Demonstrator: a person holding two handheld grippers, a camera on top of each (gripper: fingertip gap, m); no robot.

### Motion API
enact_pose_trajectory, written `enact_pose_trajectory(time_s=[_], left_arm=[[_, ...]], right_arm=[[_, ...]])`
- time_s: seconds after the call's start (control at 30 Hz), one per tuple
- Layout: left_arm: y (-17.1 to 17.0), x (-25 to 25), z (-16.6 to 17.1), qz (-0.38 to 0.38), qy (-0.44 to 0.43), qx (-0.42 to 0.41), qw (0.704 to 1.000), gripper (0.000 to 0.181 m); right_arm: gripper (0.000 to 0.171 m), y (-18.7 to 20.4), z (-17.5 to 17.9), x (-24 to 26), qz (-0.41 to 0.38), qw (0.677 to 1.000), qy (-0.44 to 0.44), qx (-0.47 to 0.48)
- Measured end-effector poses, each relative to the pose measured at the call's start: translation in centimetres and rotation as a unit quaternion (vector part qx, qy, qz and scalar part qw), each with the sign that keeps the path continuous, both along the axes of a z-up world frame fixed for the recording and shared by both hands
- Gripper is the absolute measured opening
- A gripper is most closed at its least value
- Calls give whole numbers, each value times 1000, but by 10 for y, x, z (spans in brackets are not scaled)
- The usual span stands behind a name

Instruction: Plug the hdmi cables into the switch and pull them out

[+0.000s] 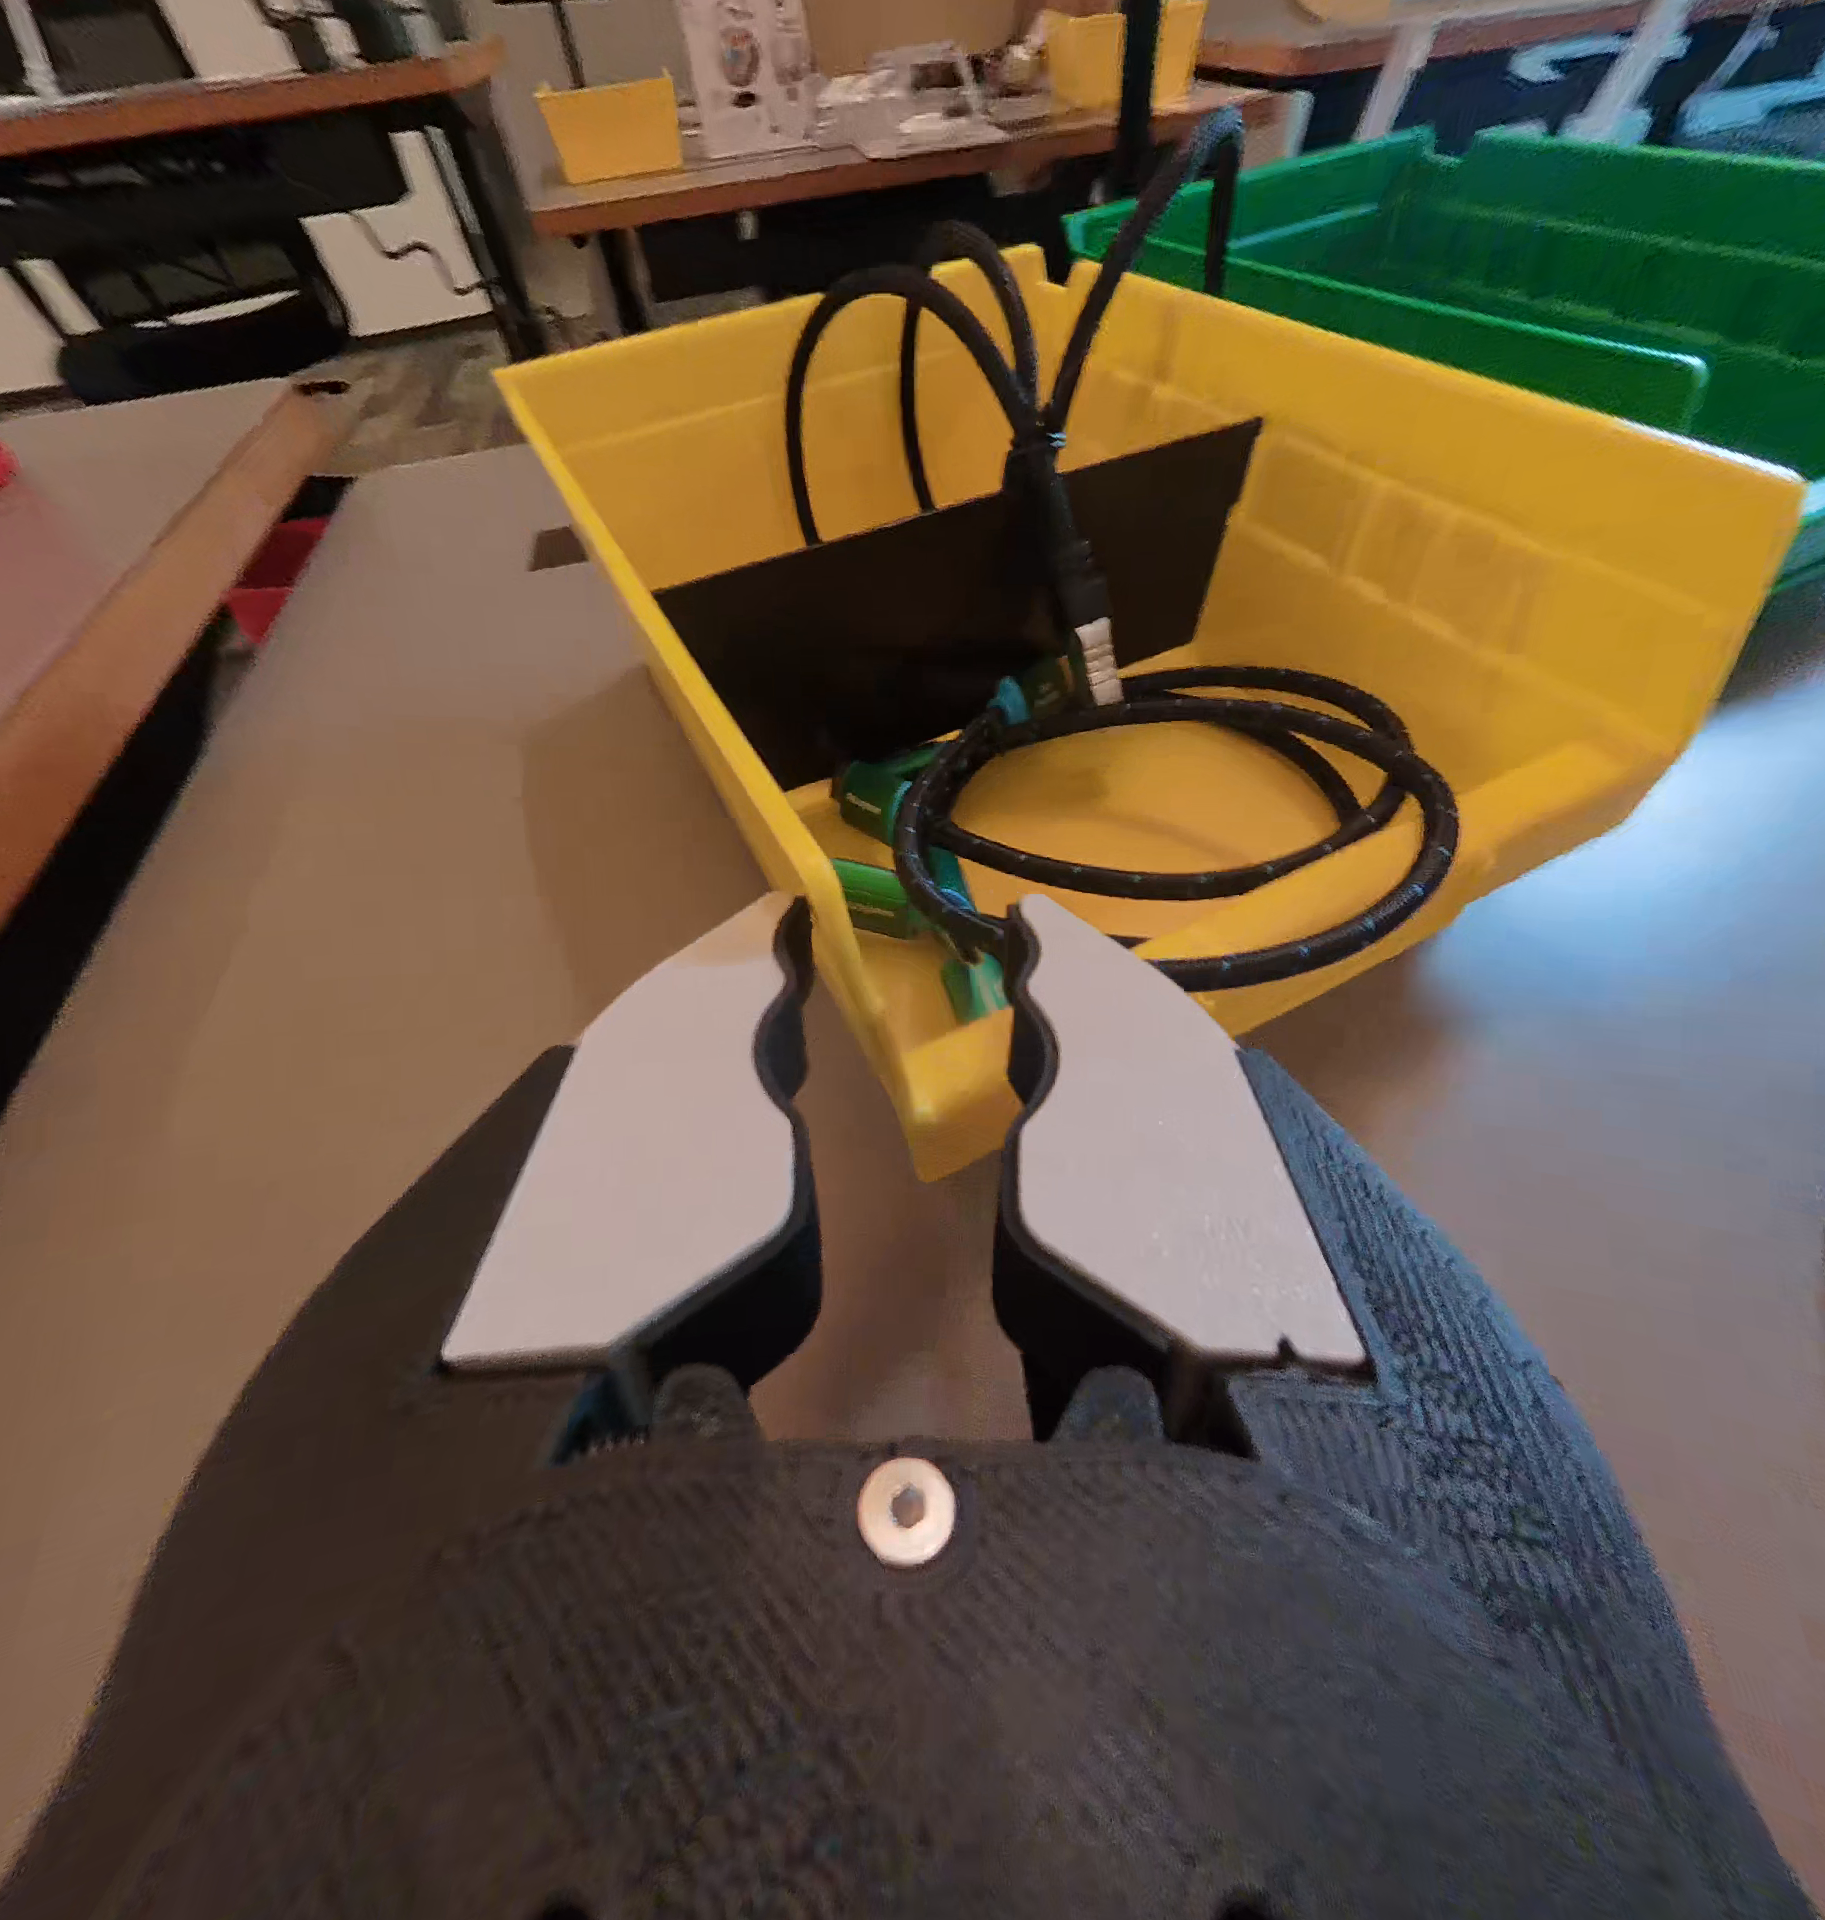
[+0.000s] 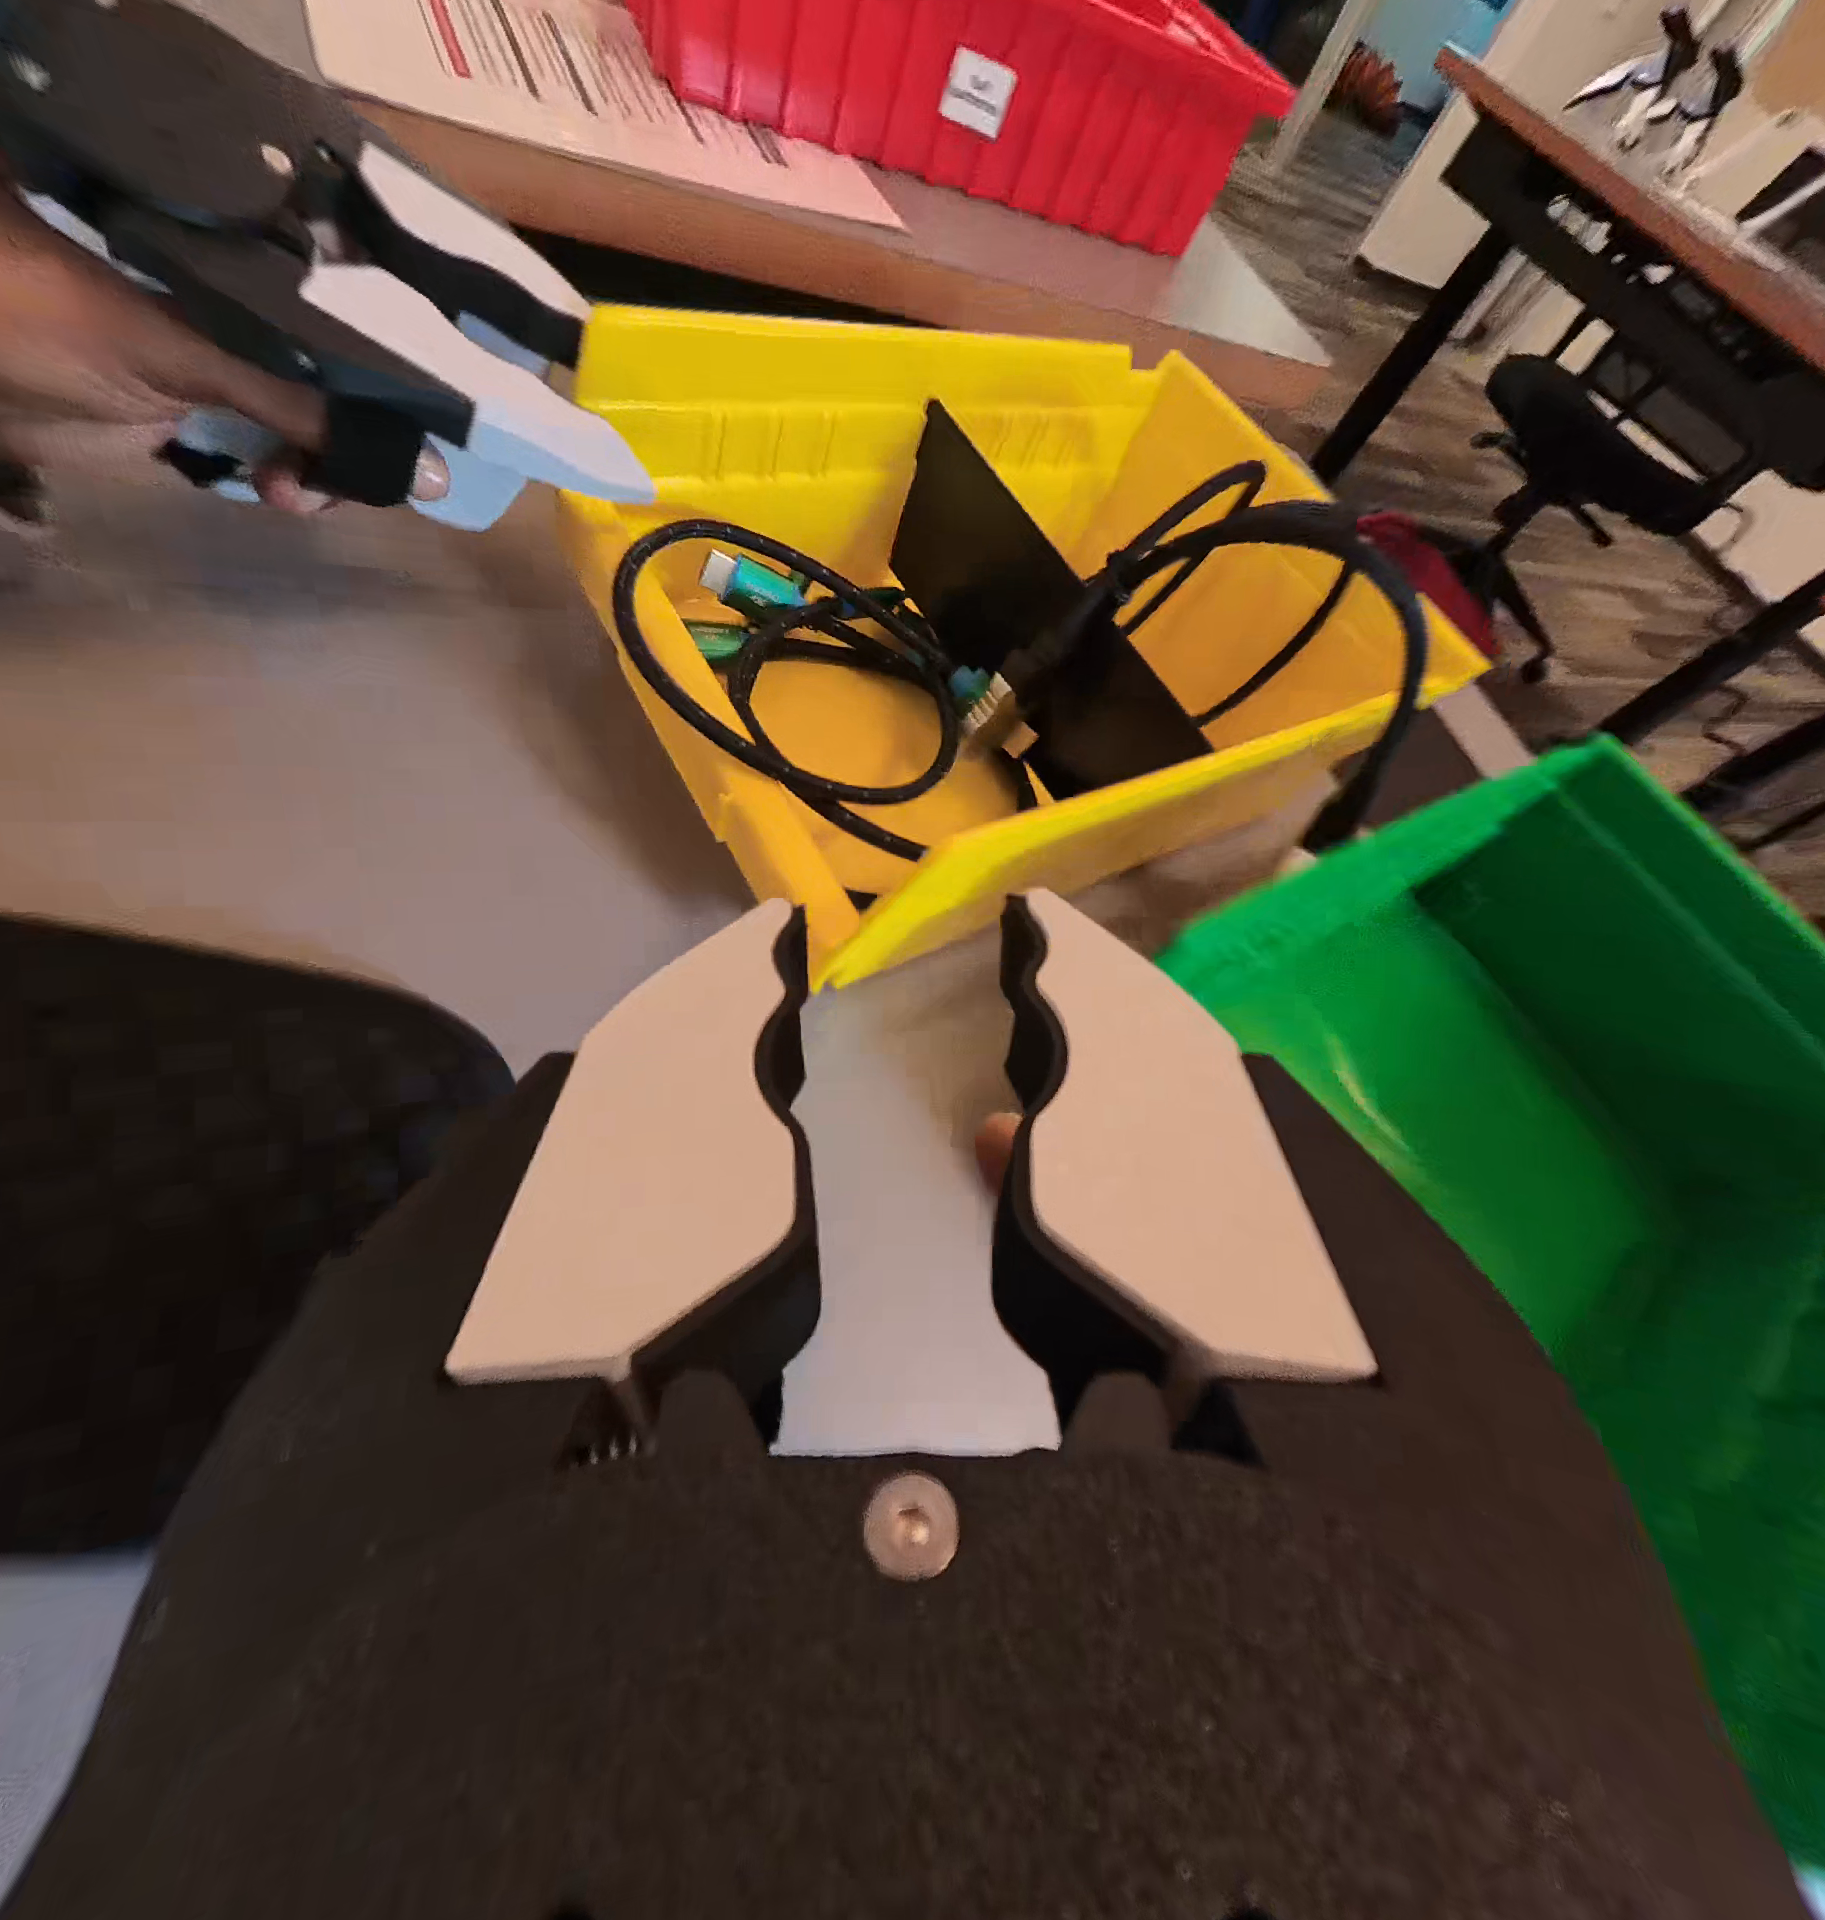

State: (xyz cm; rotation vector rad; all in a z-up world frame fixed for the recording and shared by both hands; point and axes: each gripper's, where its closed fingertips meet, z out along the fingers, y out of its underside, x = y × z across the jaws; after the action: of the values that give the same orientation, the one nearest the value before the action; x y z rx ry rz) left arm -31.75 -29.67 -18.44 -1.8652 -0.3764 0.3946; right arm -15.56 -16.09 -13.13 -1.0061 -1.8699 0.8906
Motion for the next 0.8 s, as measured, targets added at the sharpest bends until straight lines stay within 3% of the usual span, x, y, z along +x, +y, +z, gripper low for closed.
enact_pose_trajectory(time_s=[0.1,0.17,0.27,0.33,0.37,0.43,0.57,0.7,0.73,0.77,0.8], left_arm=[[27,20,0,-76,-3,-42,996,41],[39,21,7,-96,28,-71,992,40],[43,13,67,-87,59,-32,994,39],[53,23,123,-105,67,36,992,35],[63,29,143,-113,83,42,989,34],[95,44,157,-140,126,-17,982,36],[178,52,134,-201,179,-183,946,45],[239,-6,76,-163,213,-366,891,51],[245,-21,63,-151,217,-406,875,39],[248,-27,52,-159,213,-436,860,9],[254,-30,52,-162,215,-433,860,7]], right_arm=[[45,65,-1,23,-26,993,-11,116],[54,109,-21,24,-32,974,-59,218],[69,139,-69,22,0,948,-171,268],[61,144,-92,15,14,938,-198,283],[42,150,-100,12,14,931,-201,304],[33,155,-102,10,7,931,-186,315],[34,164,-100,45,-20,942,-203,267],[35,183,-98,105,-57,943,-210,253],[35,189,-97,121,-70,942,-212,250],[35,195,-96,137,-82,942,-214,245],[35,202,-94,152,-93,942,-214,240]])
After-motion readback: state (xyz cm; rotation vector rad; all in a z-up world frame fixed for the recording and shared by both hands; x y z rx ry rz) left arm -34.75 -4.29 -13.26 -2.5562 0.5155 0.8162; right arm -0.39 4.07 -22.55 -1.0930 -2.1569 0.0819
